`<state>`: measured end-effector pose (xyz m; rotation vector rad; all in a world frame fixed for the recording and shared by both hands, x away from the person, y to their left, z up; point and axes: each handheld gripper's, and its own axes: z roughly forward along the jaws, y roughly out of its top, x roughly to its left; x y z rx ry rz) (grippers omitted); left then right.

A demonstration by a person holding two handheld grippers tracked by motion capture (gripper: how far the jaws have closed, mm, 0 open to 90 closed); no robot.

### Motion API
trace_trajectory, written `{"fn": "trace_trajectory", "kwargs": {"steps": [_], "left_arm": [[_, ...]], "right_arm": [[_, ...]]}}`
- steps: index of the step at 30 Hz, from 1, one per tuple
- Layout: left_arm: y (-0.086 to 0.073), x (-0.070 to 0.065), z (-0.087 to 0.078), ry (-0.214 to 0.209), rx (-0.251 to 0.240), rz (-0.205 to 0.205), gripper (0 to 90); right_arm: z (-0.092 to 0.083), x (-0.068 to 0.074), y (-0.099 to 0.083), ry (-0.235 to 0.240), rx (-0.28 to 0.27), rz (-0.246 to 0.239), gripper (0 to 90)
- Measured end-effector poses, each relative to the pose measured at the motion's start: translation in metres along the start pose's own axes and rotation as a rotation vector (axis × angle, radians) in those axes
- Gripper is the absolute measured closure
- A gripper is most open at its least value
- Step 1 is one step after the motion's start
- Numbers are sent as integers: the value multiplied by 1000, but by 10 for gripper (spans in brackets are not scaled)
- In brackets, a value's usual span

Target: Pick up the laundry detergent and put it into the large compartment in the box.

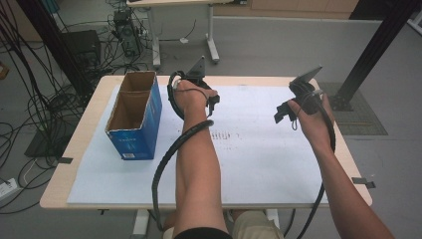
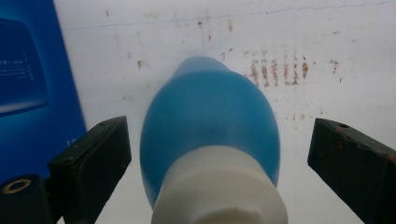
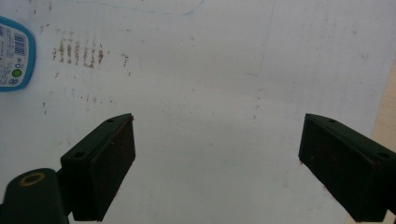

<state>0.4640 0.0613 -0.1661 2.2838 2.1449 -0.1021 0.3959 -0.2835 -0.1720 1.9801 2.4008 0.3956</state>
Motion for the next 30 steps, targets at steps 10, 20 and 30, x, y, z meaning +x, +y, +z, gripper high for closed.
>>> {"fn": "trace_trajectory", "kwargs": {"steps": [10, 20, 30], "left_arm": [[-2, 0, -2, 2, -7, 1, 65], [-2, 2, -4, 4, -7, -3, 68], [-2, 1, -3, 5, -7, -4, 69]], "right_arm": [[0, 1, 0, 1, 2, -1, 110], [0, 3, 1, -2, -2, -11, 110], [1, 4, 2, 0, 6, -4, 110]]}}
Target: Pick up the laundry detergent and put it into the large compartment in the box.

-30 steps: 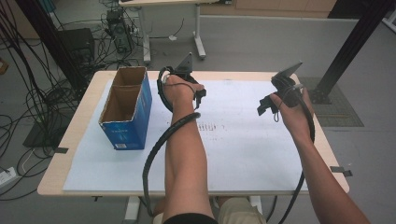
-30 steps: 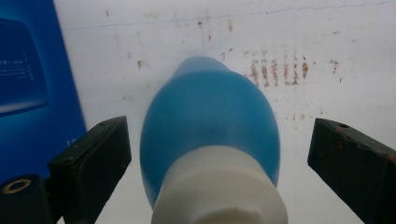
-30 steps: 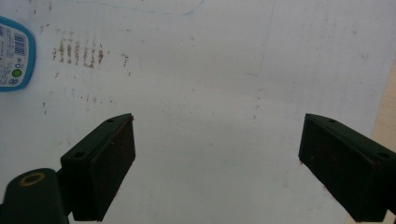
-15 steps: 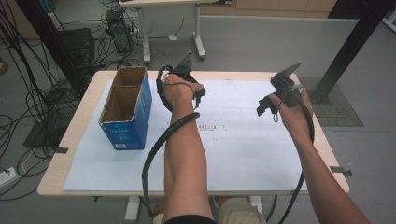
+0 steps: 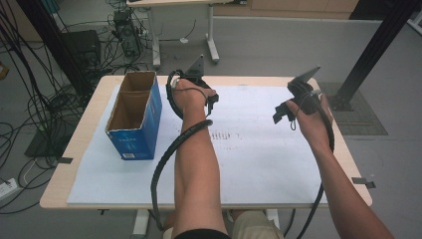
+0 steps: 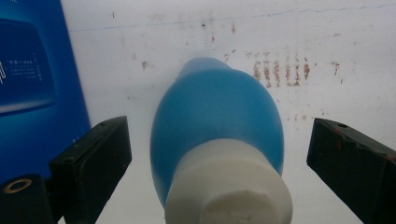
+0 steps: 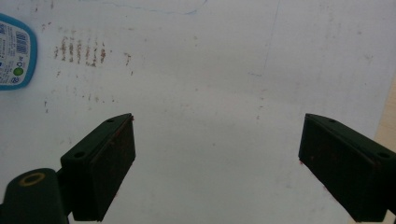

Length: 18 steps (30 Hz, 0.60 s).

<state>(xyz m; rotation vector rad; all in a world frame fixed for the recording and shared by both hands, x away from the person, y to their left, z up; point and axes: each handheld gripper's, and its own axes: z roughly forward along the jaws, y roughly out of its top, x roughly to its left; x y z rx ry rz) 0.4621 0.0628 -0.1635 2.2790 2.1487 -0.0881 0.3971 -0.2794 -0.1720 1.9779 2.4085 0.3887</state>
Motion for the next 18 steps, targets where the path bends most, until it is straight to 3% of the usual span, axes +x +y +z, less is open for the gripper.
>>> {"fn": "trace_trajectory", "kwargs": {"steps": [18], "left_arm": [[0, -2, -1, 4, -2, 2, 69]], "right_arm": [[0, -2, 0, 6, 0, 2, 110]]}}
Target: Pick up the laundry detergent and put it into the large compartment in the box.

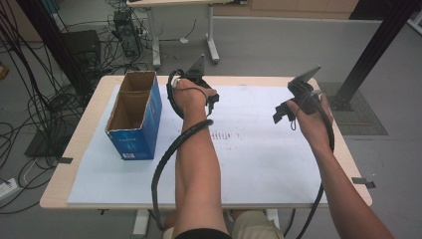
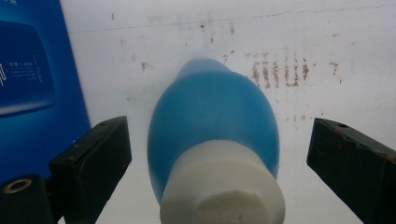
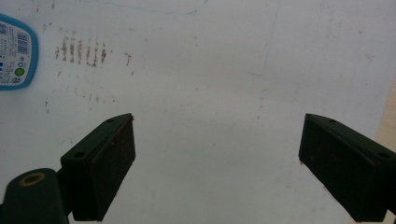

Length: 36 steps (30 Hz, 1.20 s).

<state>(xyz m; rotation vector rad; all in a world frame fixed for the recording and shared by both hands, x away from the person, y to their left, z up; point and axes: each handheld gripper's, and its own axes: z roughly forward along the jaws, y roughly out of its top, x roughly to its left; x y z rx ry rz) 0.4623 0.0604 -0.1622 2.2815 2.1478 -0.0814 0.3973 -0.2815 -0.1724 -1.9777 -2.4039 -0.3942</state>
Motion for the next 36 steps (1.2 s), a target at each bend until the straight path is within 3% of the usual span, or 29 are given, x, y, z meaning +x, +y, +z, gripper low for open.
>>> {"fn": "trace_trajectory", "kwargs": {"steps": [18, 36], "left_arm": [[-1, -2, 2, 8, -7, 9, 83], [-5, -11, 4, 53, -29, 11, 217]], "right_arm": [[1, -1, 0, 6, -2, -3, 110], [0, -4, -1, 13, -6, -1, 110]]}}
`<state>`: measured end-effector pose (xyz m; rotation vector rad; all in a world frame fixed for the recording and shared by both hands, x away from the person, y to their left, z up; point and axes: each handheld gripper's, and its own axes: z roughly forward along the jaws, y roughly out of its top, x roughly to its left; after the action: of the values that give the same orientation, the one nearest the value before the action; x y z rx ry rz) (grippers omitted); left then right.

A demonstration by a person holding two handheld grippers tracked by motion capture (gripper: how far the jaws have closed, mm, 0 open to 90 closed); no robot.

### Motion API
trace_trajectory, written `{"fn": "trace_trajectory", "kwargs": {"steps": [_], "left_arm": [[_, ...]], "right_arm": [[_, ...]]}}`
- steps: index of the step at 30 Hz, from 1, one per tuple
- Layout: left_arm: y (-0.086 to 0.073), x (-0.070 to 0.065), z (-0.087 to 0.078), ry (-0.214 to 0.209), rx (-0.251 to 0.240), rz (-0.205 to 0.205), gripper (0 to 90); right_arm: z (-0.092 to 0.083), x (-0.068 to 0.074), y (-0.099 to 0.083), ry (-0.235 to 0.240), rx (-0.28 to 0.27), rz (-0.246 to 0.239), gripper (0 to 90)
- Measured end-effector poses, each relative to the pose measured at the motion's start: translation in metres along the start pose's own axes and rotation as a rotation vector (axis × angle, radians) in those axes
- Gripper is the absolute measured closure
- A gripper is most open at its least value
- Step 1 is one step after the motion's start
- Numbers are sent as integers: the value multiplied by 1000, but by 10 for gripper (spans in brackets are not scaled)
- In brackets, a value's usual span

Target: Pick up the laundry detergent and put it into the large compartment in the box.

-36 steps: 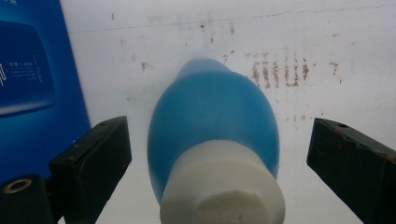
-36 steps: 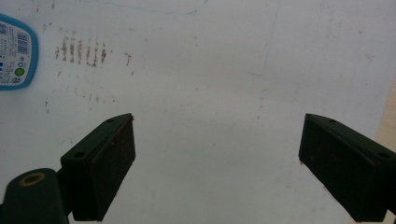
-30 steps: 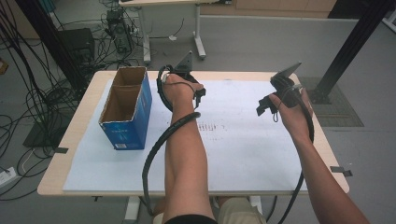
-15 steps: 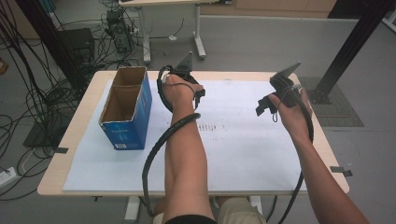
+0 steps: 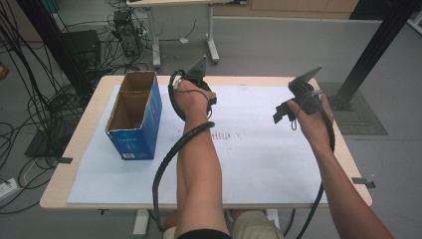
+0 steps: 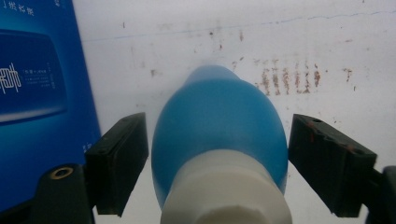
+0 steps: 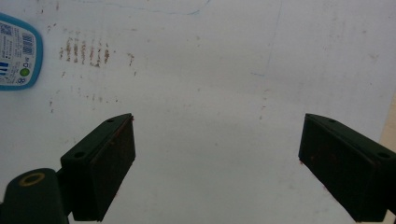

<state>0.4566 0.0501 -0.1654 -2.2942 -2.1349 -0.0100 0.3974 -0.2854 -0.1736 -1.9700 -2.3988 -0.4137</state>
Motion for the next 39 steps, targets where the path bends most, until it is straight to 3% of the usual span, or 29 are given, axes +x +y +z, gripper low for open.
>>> {"fn": "trace_trajectory", "kwargs": {"steps": [12, 22, 39], "left_arm": [[0, 1, 3, 10, 4, 2, 270], [-1, 1, 5, 0, 3, 3, 366], [0, -1, 5, 9, 7, -1, 375]], "right_arm": [[4, 0, 3, 5, 9, -3, 110], [2, 1, 3, 7, 7, -1, 110], [1, -1, 3, 10, 5, 3, 110]]}}
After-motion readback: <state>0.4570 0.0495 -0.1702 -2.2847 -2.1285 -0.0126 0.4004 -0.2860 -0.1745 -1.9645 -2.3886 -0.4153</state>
